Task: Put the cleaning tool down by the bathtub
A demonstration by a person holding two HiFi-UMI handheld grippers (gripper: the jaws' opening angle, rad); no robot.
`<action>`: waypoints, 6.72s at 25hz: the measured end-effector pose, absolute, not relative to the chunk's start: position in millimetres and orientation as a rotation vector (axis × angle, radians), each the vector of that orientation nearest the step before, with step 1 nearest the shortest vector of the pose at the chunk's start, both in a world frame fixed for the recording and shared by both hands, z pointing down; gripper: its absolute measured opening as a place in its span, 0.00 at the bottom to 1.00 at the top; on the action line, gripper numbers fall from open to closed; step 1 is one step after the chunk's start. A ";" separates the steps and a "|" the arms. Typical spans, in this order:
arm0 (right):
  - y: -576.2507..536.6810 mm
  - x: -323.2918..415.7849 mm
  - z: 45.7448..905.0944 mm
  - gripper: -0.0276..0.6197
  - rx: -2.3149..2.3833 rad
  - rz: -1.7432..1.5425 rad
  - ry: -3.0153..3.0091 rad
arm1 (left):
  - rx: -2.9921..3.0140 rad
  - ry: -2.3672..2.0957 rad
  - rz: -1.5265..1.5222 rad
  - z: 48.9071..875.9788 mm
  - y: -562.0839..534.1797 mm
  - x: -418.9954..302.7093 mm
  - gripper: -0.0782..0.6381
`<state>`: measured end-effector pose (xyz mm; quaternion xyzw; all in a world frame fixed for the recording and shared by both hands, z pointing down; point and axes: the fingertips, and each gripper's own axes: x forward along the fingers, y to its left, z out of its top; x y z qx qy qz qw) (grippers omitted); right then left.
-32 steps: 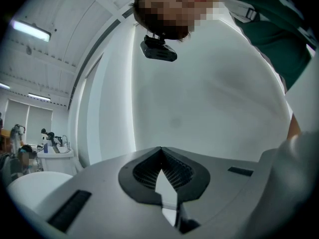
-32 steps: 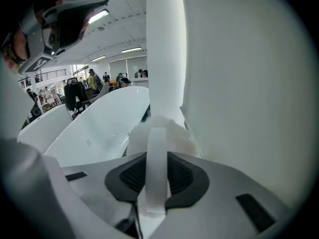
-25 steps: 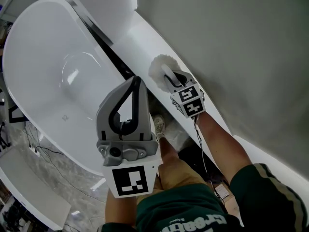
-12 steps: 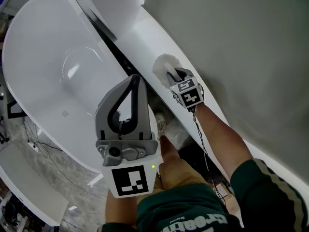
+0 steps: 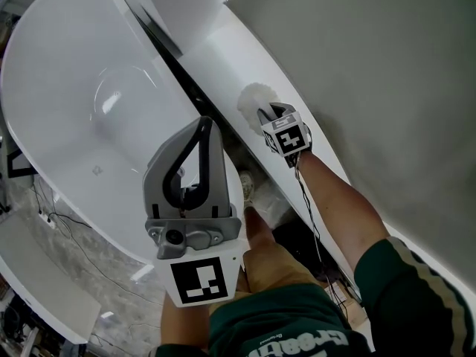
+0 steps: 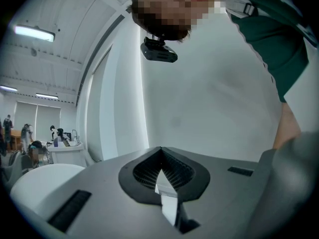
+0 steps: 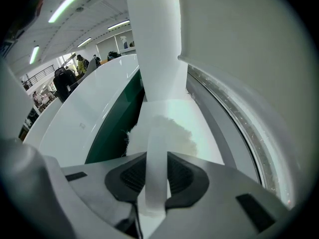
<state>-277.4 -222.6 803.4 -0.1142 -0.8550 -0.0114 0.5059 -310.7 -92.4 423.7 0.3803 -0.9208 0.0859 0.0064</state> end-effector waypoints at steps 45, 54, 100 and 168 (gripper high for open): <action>-224.3 -265.8 863.5 0.19 -0.251 -0.103 -2.052 | 1.130 -2.798 0.207 463.5 -61.8 -300.5 0.12; -217.3 -272.5 849.8 0.35 -0.259 -0.138 -2.128 | 1.142 -2.802 0.185 463.8 -63.6 -299.5 0.12; -208.6 -269.9 716.9 0.37 -0.277 -0.128 -2.304 | 1.334 -2.719 0.172 379.3 -65.5 -237.9 0.12; -78.3 -100.1 185.1 0.06 -0.085 -0.326 -3.238 | 1.965 -2.651 0.281 179.8 -38.8 -130.3 0.12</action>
